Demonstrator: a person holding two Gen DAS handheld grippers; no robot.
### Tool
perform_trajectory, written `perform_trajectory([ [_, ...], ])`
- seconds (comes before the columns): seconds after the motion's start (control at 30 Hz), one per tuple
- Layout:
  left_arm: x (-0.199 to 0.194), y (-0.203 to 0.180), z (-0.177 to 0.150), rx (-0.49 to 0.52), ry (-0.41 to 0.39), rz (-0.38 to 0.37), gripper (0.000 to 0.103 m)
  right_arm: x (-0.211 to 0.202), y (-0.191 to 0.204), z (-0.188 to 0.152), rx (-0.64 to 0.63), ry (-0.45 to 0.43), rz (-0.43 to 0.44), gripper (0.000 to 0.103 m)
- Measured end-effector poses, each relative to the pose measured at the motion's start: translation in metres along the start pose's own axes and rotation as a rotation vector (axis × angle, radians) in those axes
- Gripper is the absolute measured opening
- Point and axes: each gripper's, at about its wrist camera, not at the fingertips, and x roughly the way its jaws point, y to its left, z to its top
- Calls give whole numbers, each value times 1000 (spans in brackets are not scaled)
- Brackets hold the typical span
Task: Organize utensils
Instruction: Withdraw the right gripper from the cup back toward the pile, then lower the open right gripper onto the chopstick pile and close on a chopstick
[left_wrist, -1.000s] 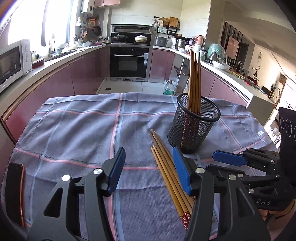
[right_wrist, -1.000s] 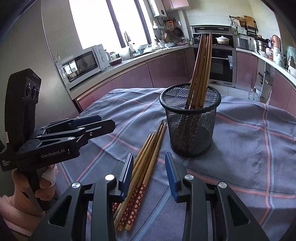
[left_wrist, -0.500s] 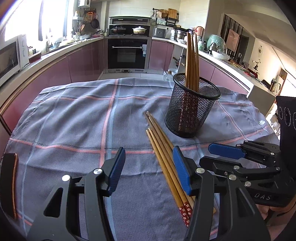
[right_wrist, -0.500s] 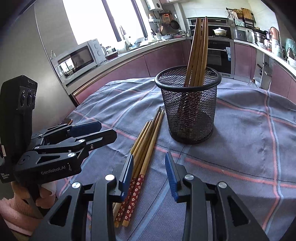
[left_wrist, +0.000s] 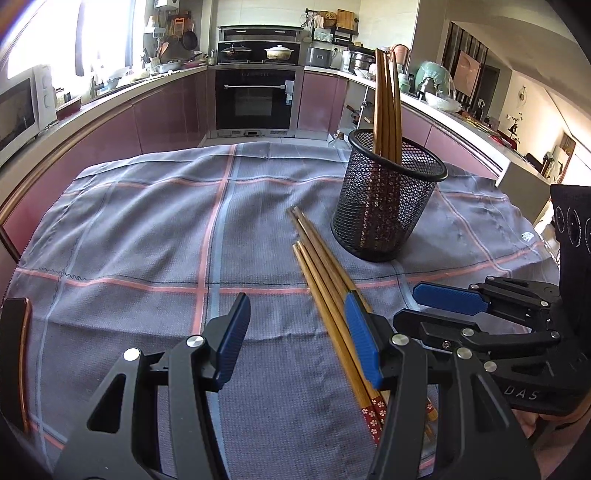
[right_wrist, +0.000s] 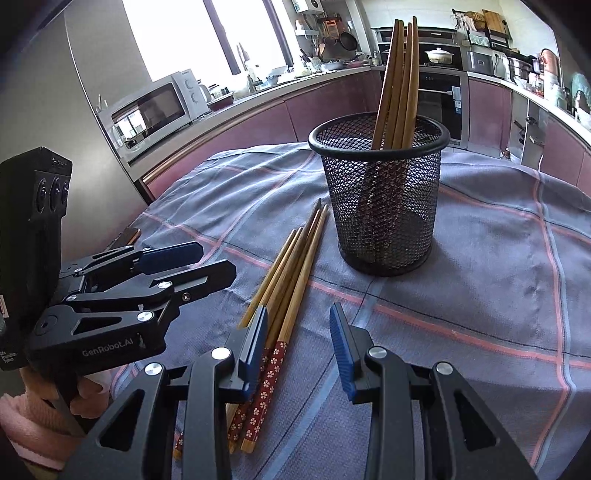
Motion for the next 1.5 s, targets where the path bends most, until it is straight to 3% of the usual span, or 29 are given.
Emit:
perform_trajectory([
  [1.17, 32, -2, -15, 23, 93, -17, 56, 19, 5, -7, -43, 52, -68, 31],
  [1.5, 34, 0, -14, 51, 119, 0, 45, 18, 4, -7, -40, 52, -67, 31],
])
